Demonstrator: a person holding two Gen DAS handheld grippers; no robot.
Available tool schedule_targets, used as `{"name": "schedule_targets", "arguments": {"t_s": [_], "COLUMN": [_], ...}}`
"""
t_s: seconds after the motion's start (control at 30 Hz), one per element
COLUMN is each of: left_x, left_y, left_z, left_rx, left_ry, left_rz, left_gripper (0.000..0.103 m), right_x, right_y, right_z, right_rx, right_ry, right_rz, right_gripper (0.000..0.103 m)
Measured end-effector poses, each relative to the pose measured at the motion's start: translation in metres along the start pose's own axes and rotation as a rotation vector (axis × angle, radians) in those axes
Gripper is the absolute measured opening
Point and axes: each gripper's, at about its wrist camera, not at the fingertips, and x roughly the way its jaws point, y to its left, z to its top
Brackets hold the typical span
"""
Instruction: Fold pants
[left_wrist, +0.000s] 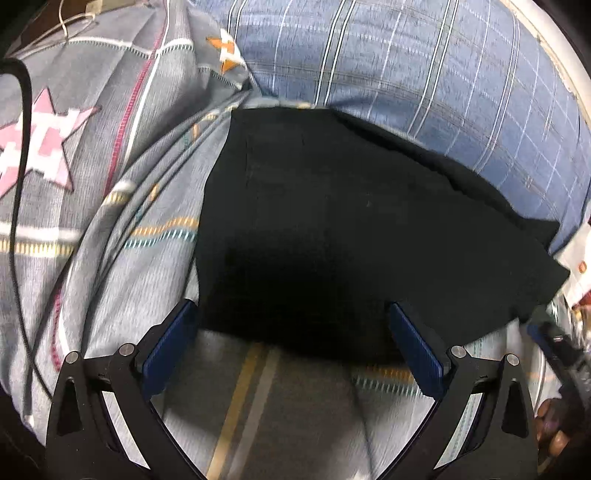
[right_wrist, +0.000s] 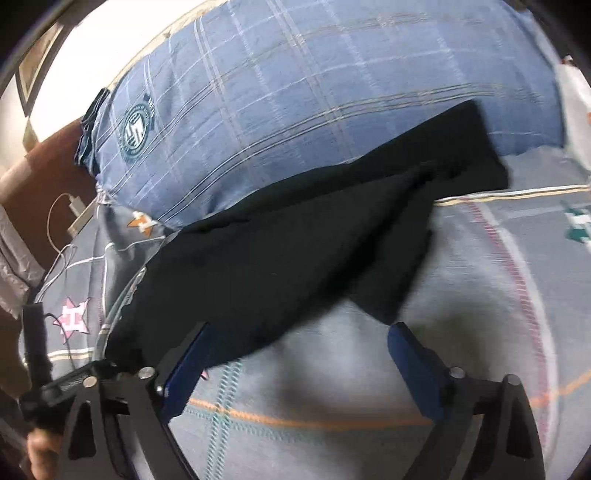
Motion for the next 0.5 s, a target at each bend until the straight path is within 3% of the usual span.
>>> {"name": "schedule_targets", "arguments": {"t_s": [0.1,0.13,0.17,0.2,0.23,0.33,0.43,0.5], "left_x": [0.006,0.007,0.008,0.008,0.008,0.003,-0.028,-0.048], "left_y": [-0.001,-0.001,-0.002,-0.003,-0.004,-0.005,0.005,0.01], "left_z": [0.011,0.014,0.018,0.021,0.025,0.035,0.049,0.056], "left_rx": [-0.024,-0.024,-0.018,-0.003,0.015,0.052,0.105,0.15], "left_ry": [-0.004,-0.01,-0.015,-0.015,-0.005,0.024,-0.021,-0.064], "left_rz": [-0.014,-0.034,-0.043,-0.042,-0.069,-0.137,-0.173,-0.156], "left_gripper": [0.102,0.096,0.087,0.056,0.032,0.022,0.021,0.021], "right_x": [0.024,0.026,0.029,0.035,0.038,0.031,0.01,-0.001], "right_y": [0.001,0.003,0.005,0.008,0.009,0.024,0.047,0.061], "right_z": [0.004,0.007,0.009,0.011,0.011,0.011,0.012,0.01], "right_rx": [0.027,0.025,0.023,0.022,0.021,-0.025,-0.061,-0.064], "right_ry": [0.026,0.001,0.004,0.034,0.041,0.03,0.023,0.016], "right_rz": [0.014,0.02,0.038,0.084,0.09,0.092,0.161,0.233], "right_gripper": [0.075,0.071,0.049,0.026,0.018,0.008,0.008,0.008]}}
